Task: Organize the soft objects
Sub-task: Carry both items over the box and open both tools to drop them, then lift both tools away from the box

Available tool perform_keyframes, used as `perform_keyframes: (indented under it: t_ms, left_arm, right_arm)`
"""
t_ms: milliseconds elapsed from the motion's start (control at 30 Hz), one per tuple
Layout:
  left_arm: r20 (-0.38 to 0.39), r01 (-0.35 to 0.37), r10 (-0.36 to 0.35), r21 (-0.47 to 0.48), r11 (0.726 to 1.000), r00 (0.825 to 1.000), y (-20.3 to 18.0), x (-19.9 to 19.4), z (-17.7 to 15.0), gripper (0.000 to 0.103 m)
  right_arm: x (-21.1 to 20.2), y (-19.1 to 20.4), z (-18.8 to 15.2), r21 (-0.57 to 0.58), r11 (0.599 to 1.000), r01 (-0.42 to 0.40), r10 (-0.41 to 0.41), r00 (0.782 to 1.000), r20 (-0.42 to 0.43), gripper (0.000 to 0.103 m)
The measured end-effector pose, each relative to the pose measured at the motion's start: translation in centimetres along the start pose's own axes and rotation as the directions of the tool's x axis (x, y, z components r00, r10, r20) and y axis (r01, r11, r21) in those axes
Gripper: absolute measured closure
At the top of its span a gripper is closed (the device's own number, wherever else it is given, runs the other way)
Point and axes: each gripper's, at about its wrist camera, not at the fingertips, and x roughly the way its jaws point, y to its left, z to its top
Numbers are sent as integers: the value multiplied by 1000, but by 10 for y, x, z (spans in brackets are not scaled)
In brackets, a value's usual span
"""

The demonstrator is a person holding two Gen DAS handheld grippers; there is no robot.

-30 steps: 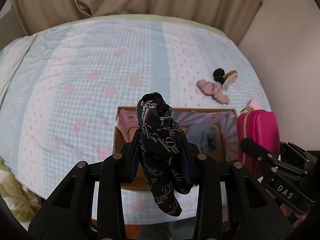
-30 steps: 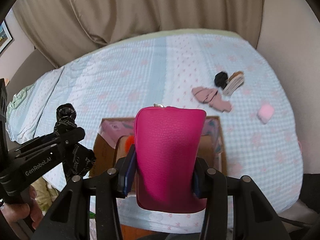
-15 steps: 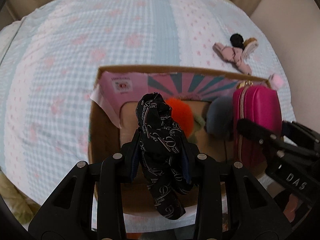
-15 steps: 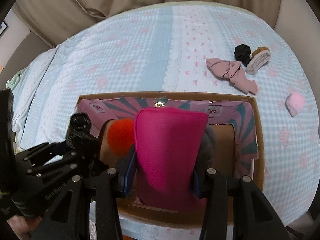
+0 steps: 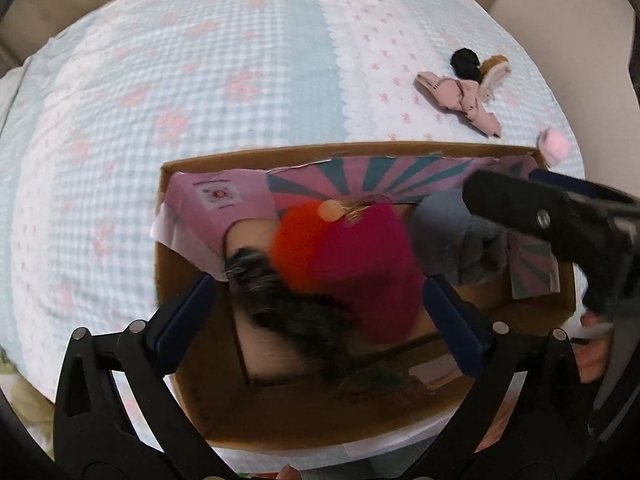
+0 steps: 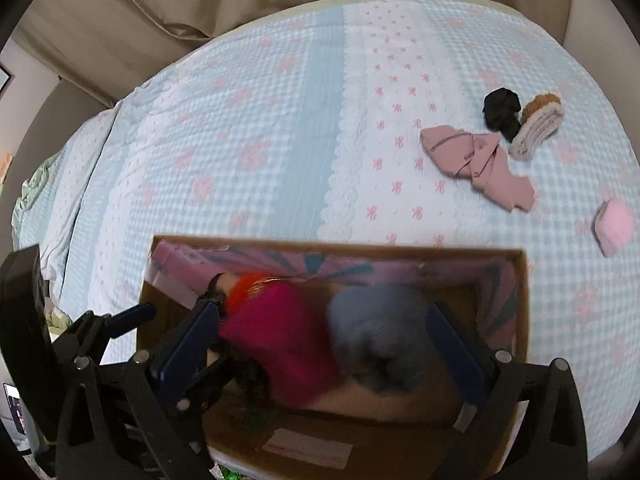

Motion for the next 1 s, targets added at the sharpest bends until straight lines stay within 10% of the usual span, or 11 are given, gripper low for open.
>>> perform_keyframes:
  t_ms: [567, 1000]
  left_arm:
    - [9, -12, 12, -42, 999, 1000, -5, -37, -10, 0]
    - [181, -8, 23, -83, 997, 983, -10, -155, -18, 1]
  right_arm:
    - [-27, 3, -4, -11, 1000, 23, -23, 1000, -9, 0]
    - [-136, 40, -26, -78, 992, 95, -85, 988, 128, 0]
